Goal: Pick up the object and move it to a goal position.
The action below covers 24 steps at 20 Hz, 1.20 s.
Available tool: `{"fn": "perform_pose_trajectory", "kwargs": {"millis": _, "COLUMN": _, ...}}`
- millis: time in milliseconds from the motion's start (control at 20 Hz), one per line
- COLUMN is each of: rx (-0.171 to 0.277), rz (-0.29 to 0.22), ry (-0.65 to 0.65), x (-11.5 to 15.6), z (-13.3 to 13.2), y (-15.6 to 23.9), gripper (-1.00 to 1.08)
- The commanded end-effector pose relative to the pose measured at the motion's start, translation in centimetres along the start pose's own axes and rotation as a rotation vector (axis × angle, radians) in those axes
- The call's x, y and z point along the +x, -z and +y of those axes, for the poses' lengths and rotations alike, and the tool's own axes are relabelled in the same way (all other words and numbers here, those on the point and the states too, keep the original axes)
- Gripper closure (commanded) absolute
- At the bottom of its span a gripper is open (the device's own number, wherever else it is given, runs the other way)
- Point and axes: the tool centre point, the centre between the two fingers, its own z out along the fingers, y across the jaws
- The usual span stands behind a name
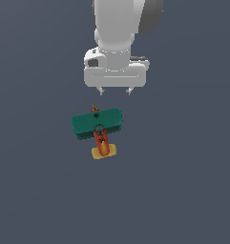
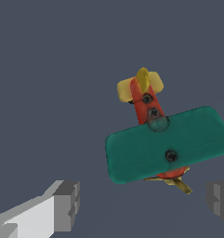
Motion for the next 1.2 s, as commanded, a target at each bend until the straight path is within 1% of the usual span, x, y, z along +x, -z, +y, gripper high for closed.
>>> {"fn": "perform_pose_trajectory", "kwargs": {"millis": 0, "rx": 0.000, "rz": 0.000, "ry": 0.000, "x": 0.0, "z": 0.0, "y": 0.0, "gripper": -0.20}}
{"fn": "perform_pose_trajectory", "kwargs": {"millis": 300, "rx": -0.007, "rz": -0.008, "ry": 0.021, "x": -0.1, "z": 0.0, "y": -0.2, "gripper": -0.20}}
{"fn": "perform_pose_trajectory", "kwargs": {"millis": 600, "rx": -0.029, "rz": -0.032, "ry": 0.083, "x": -0.4, "z": -0.2, "y": -0.9, "gripper": -0.20}}
{"fn": "perform_pose_trajectory", "kwargs": {"millis": 850, "rx": -0.057, "rz": -0.065, "ry": 0.167, "x": -0.8, "z": -0.3, "y": -1.9, "gripper": -0.20}}
{"fn": "perform_pose_trajectory", "kwargs": {"millis": 1150, "rx": -0.098, "rz": -0.119, "ry": 0.297, "x": -1.5, "z": -0.5, "y": -3.2, "gripper": -0.20}}
